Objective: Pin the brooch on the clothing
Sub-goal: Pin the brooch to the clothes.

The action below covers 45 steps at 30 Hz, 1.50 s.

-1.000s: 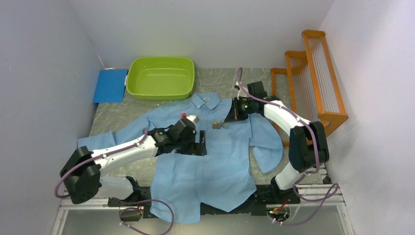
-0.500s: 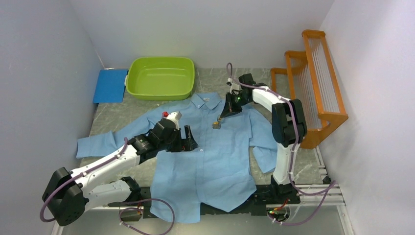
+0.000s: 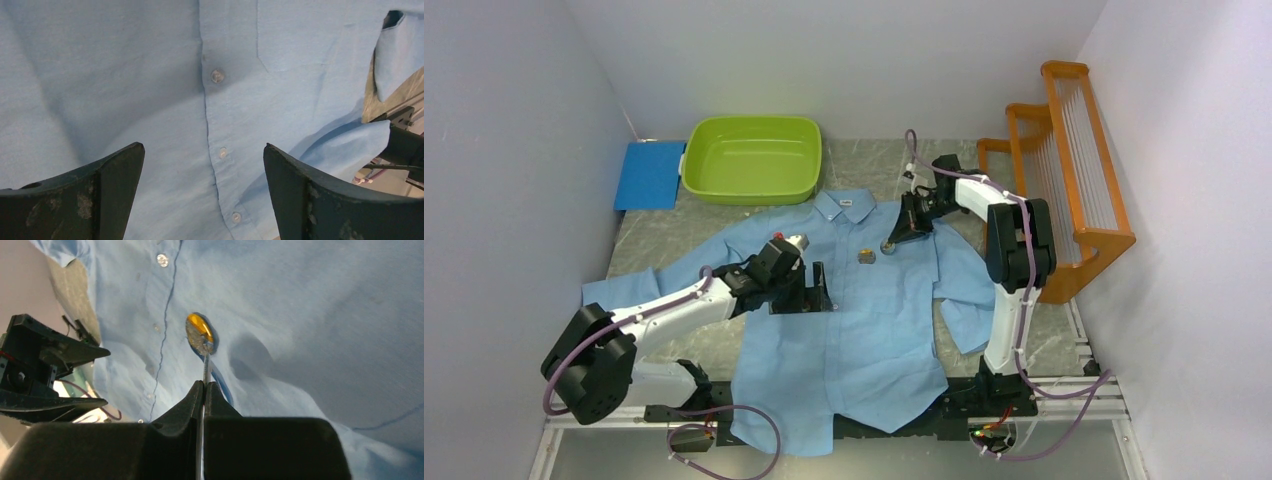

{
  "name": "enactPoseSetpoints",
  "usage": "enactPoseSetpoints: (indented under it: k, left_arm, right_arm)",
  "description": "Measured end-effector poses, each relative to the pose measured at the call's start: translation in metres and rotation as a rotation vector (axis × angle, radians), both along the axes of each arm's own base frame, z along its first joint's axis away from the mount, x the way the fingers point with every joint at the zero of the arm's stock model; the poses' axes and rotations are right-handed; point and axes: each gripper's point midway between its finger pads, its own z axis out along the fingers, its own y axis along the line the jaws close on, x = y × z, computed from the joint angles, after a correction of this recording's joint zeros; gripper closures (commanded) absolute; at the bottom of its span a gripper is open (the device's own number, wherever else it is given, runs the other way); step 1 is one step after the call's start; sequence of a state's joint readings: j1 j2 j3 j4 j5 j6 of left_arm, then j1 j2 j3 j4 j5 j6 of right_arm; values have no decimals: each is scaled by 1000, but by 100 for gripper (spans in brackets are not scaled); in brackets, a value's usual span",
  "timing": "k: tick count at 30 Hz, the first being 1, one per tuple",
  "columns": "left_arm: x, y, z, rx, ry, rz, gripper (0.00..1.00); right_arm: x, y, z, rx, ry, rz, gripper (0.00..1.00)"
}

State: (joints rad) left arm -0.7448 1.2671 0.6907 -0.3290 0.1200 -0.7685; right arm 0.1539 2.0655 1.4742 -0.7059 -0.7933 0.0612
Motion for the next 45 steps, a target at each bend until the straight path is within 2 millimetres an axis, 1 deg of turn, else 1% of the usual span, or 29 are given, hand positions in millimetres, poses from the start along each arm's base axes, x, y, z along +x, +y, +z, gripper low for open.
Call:
enactPoseSetpoints:
  k: [3,9,12,20,28,35,38,40,45]
  left_arm:
    - [2,-5,4,-12,-4,-15,7]
    - [1,-8,7,-25,-5,-32,7]
    - [0,-8,7,-29,-2,-36,7]
    - [-1,-9,8,-33,1,-40,8]
    - [-1,-9,8,-33,1,-40,9]
    - [-1,-8,6,-25,2,-46,9]
    - [-2,-7,3,-14,12,-46,10]
    - [-3,-5,0,-3,21,-47,10]
    - [-4,-4,-5,18,35,-52,10]
  right_arm:
    - [-4,4,-2,36,13,27,100]
    - [-12,11,-21,82,77,75,100]
    - [-12,13,-28,98,102,86,100]
    - [-7,14,-34,151,142,100,100]
    - [-9,4,-41,175,214,73,100]
    - [-9,-4,-45,125,231,51,100]
    - [-8,-9,-42,75,204,42,100]
    - [-7,-16,-38,17,169,35,100]
    - [4,-32,-25,-109,59,15,100]
